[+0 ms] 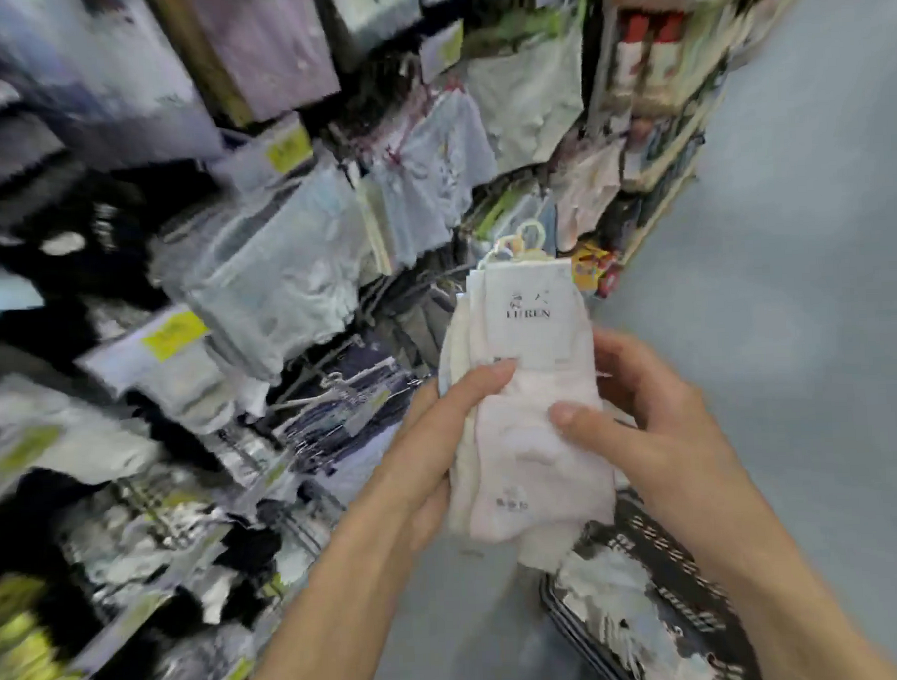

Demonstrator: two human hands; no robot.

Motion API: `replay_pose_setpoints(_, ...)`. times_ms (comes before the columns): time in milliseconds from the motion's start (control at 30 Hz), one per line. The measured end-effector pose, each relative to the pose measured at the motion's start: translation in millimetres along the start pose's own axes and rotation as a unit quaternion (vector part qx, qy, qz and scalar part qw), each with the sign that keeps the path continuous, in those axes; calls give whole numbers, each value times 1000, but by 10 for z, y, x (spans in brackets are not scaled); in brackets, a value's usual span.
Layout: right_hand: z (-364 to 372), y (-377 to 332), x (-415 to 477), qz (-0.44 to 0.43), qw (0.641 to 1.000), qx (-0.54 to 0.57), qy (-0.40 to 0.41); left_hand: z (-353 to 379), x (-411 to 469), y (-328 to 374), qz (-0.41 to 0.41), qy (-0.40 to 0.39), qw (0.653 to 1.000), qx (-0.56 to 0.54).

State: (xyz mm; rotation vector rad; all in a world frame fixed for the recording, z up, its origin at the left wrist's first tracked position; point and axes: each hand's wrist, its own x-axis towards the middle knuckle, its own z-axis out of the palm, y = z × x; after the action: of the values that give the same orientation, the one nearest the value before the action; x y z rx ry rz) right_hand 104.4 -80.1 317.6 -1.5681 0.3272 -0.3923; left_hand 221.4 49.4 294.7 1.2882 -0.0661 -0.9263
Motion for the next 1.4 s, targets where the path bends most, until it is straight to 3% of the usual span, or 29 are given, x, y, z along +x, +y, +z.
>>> replay_pose_setpoints(67, 400, -327, -83, -33, 999, -12, -28, -270, -446, 258, 43, 29, 999, -6)
replay_pose_setpoints(233, 1438, -952, -341, -112, 993, -20, -13, -931, -1671, 554, 148, 105, 983, 13)
replay_pose_setpoints(367, 2150, -1170, -644, -94, 993, -13, -69, -1287, -2407, 502, 188, 116, 974, 41)
replay_pose_setpoints(467, 2457, -1178, -889, -90, 990, -15, -103, -1485, -2741, 318, 184, 153, 971, -14)
replay_pose_setpoints(733, 2562, -919, -1119, -53, 987, 14, -149, -1674, -3041, -103, 134, 207, 960, -130)
replay_pose_setpoints(933, 2586, -772, -1177, -44, 980, -25, -190, -1600, -2994, -206, 151, 230, 951, -142)
replay_pose_setpoints(1400, 2473, -656, -708, -6, 974, 74, -214, -1484, -2536, -38, 158, 299, 928, -159)
